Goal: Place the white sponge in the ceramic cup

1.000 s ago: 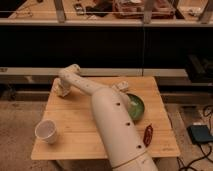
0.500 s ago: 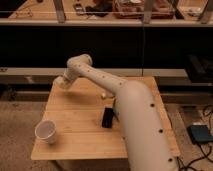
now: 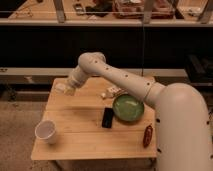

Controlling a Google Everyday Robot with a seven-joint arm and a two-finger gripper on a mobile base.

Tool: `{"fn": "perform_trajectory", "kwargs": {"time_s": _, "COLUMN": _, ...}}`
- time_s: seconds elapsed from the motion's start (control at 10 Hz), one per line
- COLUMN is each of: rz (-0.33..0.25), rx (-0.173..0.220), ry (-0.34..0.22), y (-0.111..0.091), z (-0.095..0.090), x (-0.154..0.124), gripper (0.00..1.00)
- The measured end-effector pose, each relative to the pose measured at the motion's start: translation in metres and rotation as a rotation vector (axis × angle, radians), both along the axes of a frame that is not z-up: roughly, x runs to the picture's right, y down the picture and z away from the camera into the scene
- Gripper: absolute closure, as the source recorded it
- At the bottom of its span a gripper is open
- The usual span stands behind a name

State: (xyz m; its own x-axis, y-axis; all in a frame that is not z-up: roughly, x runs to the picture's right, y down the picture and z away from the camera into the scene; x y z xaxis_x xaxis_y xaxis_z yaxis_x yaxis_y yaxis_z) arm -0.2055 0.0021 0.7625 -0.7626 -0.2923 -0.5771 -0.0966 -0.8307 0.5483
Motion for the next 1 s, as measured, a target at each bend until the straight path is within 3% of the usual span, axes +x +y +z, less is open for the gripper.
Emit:
{"fn": "perform_trajectory", "kwargs": {"time_s": 0.1, "rz": -0.022, "rx": 0.000, "ry": -0.024, "y": 0.006, "z": -0.010, "x": 0.002, "gripper": 1.00}}
{"fn": "perform_trajectory", "kwargs": {"time_s": 0.4, "rz": -0.034, "rx": -0.003, "ry": -0.038, "y": 0.010, "z": -0.014, "x": -0.001, "gripper": 1.00}}
{"fn": "perform_trajectory", "kwargs": {"time_s": 0.6, "rz": -0.093, "rx": 0.005, "ry": -0.093, "y": 0.031, "z": -0.033, "x": -0.018, "gripper": 1.00}}
{"fn": "perform_trajectory", "kwargs": {"time_s": 0.7, "rz": -0.134, "rx": 0.014, "ry": -0.131, "y": 0.047, "z": -0.048, "x": -0.030, "gripper": 1.00}}
{"fn": "perform_trajectory", "kwargs": {"time_s": 0.9, "rz": -0.280, "rx": 0.060, "ry": -0.261, "y": 0.107, "z": -0.109, "x": -0.072, "gripper": 1.00}}
{"fn": "perform_trajectory", "kwargs": {"time_s": 1.0, "rz": -0.315, "rx": 0.067, "ry": -0.293, "y": 0.123, "z": -0.124, "x": -0.083, "gripper": 1.00}}
